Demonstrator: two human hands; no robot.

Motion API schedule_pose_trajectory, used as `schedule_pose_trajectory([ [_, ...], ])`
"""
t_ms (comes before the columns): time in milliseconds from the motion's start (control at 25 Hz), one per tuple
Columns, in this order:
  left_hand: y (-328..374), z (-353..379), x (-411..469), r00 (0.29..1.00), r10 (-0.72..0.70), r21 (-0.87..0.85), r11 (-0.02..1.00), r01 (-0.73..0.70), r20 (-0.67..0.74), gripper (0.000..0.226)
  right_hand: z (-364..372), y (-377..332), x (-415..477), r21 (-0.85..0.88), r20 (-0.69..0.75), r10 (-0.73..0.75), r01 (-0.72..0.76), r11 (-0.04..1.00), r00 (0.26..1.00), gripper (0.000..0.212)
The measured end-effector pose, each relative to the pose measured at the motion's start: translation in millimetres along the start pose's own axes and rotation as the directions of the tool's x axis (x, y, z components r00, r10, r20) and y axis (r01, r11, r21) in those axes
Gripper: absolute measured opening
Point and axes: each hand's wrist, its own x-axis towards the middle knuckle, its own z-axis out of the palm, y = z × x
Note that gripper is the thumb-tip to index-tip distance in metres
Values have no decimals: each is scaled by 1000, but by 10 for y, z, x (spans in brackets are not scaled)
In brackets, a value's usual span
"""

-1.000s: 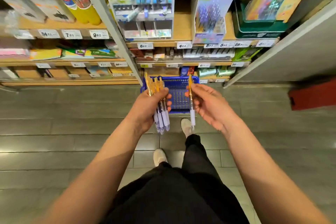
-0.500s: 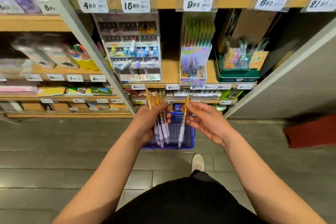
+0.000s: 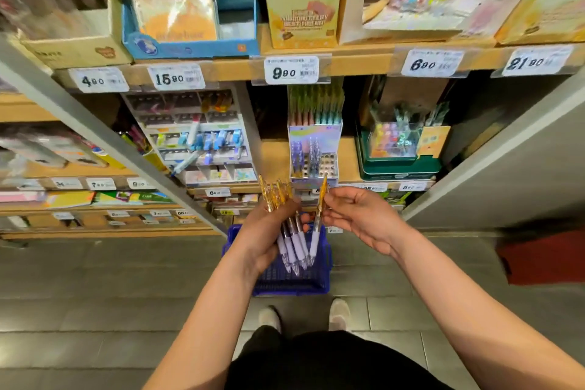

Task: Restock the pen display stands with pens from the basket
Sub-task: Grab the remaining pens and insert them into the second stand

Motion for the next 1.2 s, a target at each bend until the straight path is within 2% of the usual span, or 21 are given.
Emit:
schedule_pose_trajectory([
  [80,104,-30,144,998,-11,13,1000,10,61,26,26,-19,110,2,-59,-18,18,1000,998,39],
  [200,238,-138,355,995,-47,65,997,42,87,29,91,-10,261,-23,-125,-3,1,1000,992,24],
  [280,310,-215,455,992,-81,78,994,74,95,39,129,35,353,-55,-161,-17,8,998,987,15],
  [400,397,-271,610,988,-129,119,986,118,90,52,100,50,513,-120,-271,-114,84,989,956,8],
  [520,436,-238,732,985,-155,119,982,145,74,51,-132,-47,736,-291,-416,-279,164,943,865,8],
  [640,442,-198,875,987,-147,83,986,142,58,46,-302,-192,1118,-598,-482,-467,111,794,742,6],
  [720,436,-160,936,988,-142,37,989,140,62,40,-377,-247,1396,-691,-458,-547,107,715,701,7],
  [800,414,-127,1002,989,-137,17,991,136,56,37,-433,-258,1635,-760,-386,-611,137,635,692,4],
  [1040,364,-118,1130,993,-118,1,993,118,22,39,-592,-144,2007,-882,-226,-654,134,452,722,3],
  [1200,372,-30,1201,994,-108,-5,994,108,9,39,-647,-115,2073,-915,-166,-616,112,387,770,4],
])
